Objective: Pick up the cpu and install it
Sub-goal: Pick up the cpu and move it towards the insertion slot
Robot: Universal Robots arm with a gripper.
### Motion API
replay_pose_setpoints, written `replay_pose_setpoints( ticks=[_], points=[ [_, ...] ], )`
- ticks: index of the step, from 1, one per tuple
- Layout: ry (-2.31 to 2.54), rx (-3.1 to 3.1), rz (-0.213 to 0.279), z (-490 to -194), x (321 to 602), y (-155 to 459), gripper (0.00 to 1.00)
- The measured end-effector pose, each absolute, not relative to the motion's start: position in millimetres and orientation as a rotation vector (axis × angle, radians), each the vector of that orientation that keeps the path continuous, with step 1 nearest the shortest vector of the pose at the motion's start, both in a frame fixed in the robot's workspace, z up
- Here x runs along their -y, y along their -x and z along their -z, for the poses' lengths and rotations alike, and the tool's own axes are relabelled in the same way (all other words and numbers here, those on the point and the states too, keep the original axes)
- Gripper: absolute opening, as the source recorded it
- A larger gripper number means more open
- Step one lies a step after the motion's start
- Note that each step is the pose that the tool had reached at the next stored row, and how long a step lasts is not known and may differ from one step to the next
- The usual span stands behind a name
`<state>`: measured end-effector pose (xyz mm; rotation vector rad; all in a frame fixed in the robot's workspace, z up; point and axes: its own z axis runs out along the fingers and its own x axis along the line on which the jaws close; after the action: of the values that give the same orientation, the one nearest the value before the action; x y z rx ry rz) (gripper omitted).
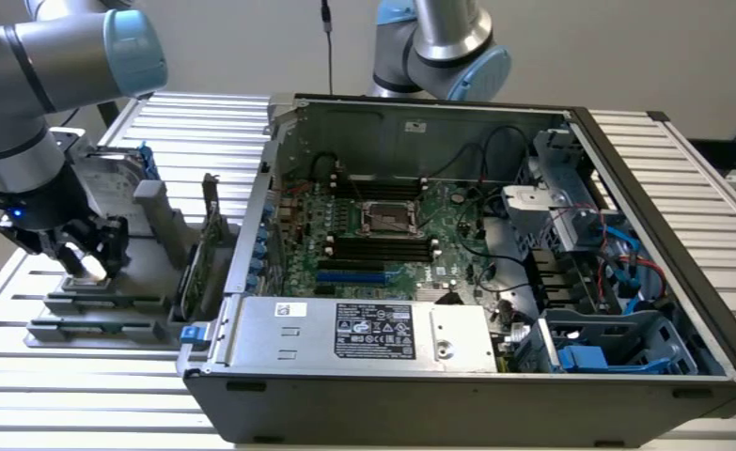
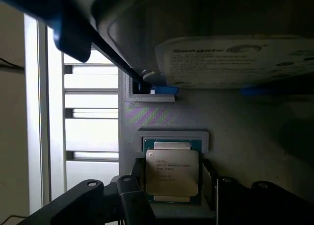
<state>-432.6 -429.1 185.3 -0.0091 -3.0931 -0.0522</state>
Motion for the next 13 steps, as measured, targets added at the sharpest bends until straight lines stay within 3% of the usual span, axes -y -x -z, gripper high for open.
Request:
replay_pose_setpoints(
  ticks=[13],
  points=[
    [0.005,3.092,0.052,-196,429,433,0.55]
  ],
)
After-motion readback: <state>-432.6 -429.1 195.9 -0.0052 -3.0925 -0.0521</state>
